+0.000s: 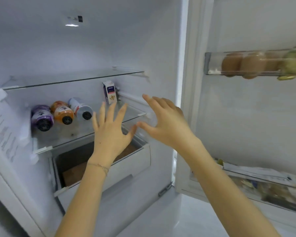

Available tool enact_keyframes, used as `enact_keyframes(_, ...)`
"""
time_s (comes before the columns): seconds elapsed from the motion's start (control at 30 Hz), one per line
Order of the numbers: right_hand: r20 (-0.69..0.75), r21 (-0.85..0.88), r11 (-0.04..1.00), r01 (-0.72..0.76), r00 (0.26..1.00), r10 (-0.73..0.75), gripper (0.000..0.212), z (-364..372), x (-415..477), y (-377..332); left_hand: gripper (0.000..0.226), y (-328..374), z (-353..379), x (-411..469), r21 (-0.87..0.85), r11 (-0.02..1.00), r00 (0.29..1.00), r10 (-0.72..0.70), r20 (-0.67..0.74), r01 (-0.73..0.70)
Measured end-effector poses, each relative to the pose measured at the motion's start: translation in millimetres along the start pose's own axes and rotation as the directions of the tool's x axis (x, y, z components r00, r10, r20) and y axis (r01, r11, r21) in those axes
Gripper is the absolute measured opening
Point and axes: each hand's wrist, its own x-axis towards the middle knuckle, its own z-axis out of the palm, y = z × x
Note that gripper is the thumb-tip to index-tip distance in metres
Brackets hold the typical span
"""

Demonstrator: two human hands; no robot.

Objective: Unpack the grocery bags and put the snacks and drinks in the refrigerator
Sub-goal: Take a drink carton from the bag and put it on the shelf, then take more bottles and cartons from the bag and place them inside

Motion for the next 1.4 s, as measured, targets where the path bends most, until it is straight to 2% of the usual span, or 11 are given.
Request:
enact_keyframes(0.13, -0.108, -0.041, 0.998, -0.038, 0.994, 0.034, 0.077, -42.2, -45.7, 18.4, 0.080, 52.0, -5.3, -3.5, -0.095, 0.993, 0.998, 0.067, 0.006, -0.066)
enact_keyframes(0.37, -0.173, -0.132, 0.980, -0.145, 0.977, 0.122, 0.074, -120.2, -132.3, 76.6, 0.076, 163.2, -12.3, -18.0, -0.259, 0.957, 0.992, 0.126, -0.025, -0.128)
enact_keyframes(0.47, -0.184, -0.176, 0.960, -0.218, 0.965, 0.185, 0.073, -161.8, -174.9, 109.4, 0.075, 229.4, -8.7, -33.3, -0.321, 0.934, 0.985, 0.170, 0.010, -0.157)
enact_keyframes(0.63, -0.240, -0.250, 0.897, -0.365, 0.921, 0.308, 0.073, -219.8, -253.6, 163.9, 0.074, 335.5, 2.2, -67.5, -0.442, 0.864, 0.950, 0.303, 0.070, -0.242)
enact_keyframes(0.73, -0.279, -0.260, 0.858, -0.442, 0.885, 0.372, 0.074, -248.1, -300.2, 191.4, 0.071, 400.5, 0.1, -88.0, -0.591, 0.762, 0.921, 0.382, 0.079, -0.265)
enact_keyframes(0.87, -0.379, -0.254, 0.782, -0.569, 0.803, 0.461, 0.073, -290.7, -358.9, 222.2, 0.067, 482.0, -2.6, -107.4, -0.667, 0.610, 0.845, 0.532, -0.057, -0.429)
enact_keyframes(1.03, -0.434, -0.285, 0.629, -0.723, 0.682, 0.589, 0.078, -342.0, -428.7, 263.6, 0.066, 579.3, 7.1, -123.5, -0.732, 0.430, 0.731, 0.669, -0.134, -0.528)
enact_keyframes(1.23, -0.493, -0.294, 0.423, -0.857, 0.515, 0.701, 0.077, -382.2, -499.6, 318.1, 0.072, 692.3, 39.8, -138.1, -0.779, 0.334, 0.645, 0.755, -0.116, -0.531)
enact_keyframes(1.4, -0.536, -0.274, 0.251, -0.928, 0.365, 0.761, 0.077, -409.8, -543.6, 374.1, 0.076, 782.7, 66.4, -143.9, -0.791, 0.243, 0.541, 0.831, -0.129, -0.561)
